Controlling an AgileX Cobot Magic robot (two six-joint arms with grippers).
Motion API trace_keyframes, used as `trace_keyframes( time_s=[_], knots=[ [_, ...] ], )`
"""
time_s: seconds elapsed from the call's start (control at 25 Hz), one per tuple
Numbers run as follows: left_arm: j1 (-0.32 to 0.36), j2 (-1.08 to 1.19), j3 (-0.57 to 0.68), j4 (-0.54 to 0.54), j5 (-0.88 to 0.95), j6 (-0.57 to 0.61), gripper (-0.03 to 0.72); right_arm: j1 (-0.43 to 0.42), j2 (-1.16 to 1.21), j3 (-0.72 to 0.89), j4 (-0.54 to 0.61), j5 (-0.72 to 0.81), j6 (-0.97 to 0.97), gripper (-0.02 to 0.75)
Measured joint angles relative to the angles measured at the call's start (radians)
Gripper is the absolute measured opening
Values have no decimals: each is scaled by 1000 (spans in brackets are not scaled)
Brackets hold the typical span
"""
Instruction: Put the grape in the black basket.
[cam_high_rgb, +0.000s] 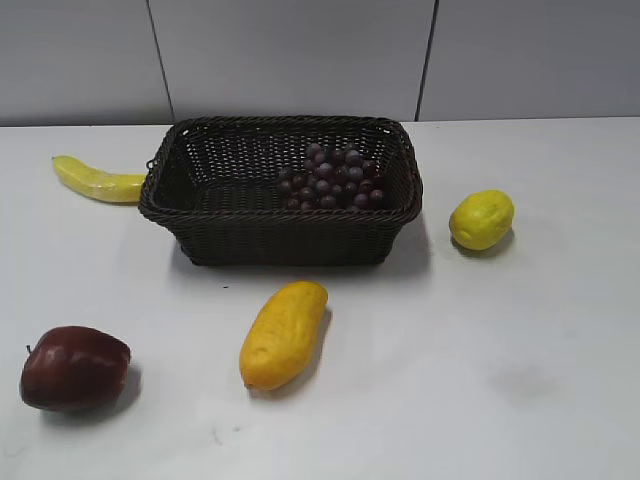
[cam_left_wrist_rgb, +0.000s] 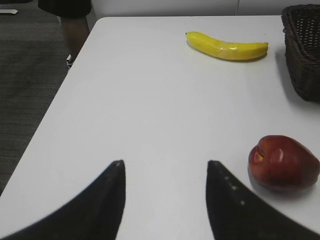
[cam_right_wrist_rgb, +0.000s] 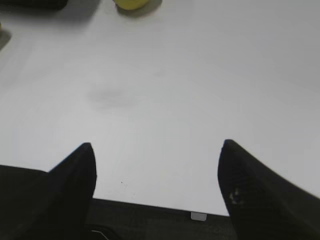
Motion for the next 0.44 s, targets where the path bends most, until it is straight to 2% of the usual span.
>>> trace_keyframes(
  time_s=[0.44],
  knots=[
    [0,0,0,0,0,0,480,0,-156,1,4,0,0,574]
  ],
)
